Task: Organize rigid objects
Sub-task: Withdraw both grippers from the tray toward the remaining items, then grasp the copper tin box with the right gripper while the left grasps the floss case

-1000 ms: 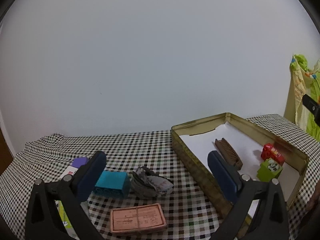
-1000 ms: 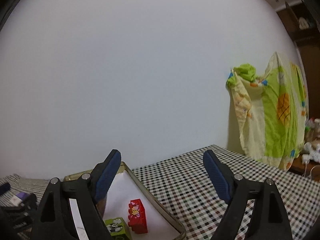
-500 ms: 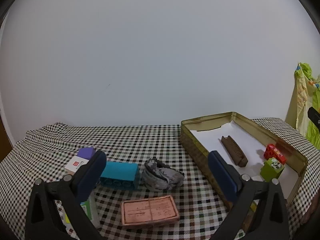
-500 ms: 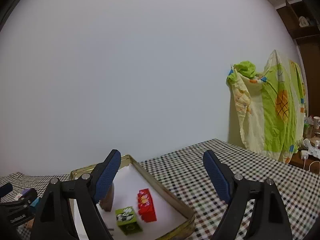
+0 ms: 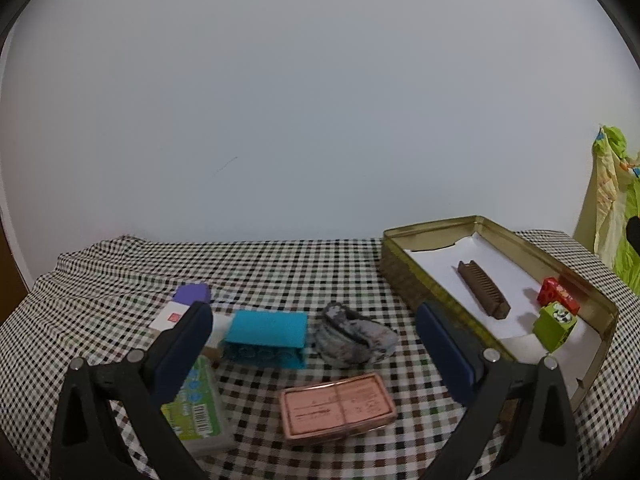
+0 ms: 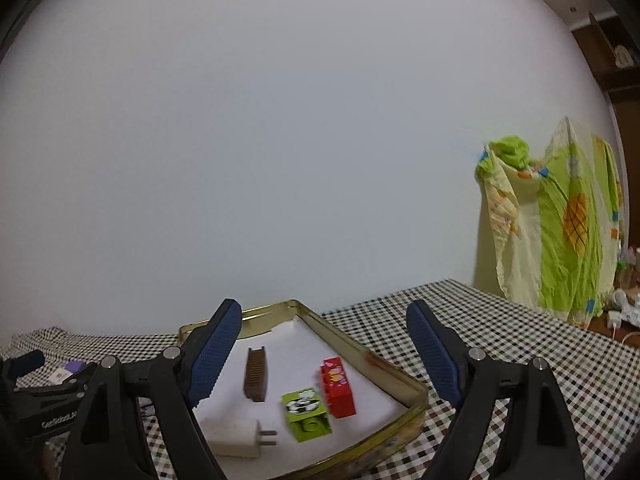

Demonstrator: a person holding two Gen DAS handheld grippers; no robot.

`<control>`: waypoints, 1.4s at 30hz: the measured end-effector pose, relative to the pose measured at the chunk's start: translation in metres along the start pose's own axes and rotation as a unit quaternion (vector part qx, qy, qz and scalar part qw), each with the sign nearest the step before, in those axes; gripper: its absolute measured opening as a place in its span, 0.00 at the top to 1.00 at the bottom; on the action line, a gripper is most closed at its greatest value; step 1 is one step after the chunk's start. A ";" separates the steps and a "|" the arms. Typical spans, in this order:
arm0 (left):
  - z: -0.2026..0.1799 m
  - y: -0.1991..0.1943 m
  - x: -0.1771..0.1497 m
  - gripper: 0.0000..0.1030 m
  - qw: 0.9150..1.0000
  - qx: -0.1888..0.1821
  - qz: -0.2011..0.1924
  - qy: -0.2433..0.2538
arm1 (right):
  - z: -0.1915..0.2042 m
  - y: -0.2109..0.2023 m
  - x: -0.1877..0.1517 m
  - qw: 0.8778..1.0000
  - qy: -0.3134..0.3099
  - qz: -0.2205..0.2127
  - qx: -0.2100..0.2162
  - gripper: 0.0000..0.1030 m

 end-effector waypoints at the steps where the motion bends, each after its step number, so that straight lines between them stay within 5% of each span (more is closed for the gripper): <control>1: 0.003 0.000 0.000 0.00 1.000 0.000 0.001 -0.002 | 0.004 -0.001 -0.001 1.000 -0.001 0.001 0.004 0.16; 10: 0.033 -0.001 -0.003 0.00 1.000 0.016 0.008 0.002 | 0.041 0.003 -0.011 0.998 0.002 0.033 0.047 0.16; 25: 0.141 0.018 -0.013 0.01 0.993 0.089 0.058 -0.060 | 0.126 0.011 -0.039 0.983 -0.035 0.115 0.142 0.16; 32: 0.173 0.024 -0.015 0.01 0.987 0.115 0.081 -0.074 | 0.165 0.026 -0.062 0.961 -0.065 0.196 0.185 0.16; 42: 0.185 0.024 -0.016 0.01 0.984 0.100 0.104 -0.109 | 0.192 0.052 -0.099 0.927 -0.097 0.306 0.195 0.16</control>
Point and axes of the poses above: each gripper's, at about its wrist camera, not at the fingertips, and y roughly the way its jaws point, z to its left, x to its top, the point moved 6 cm from there along y, roughly the way its jaws point, and after that the axes turned 2 degrees about z, right-handed, at the moved point
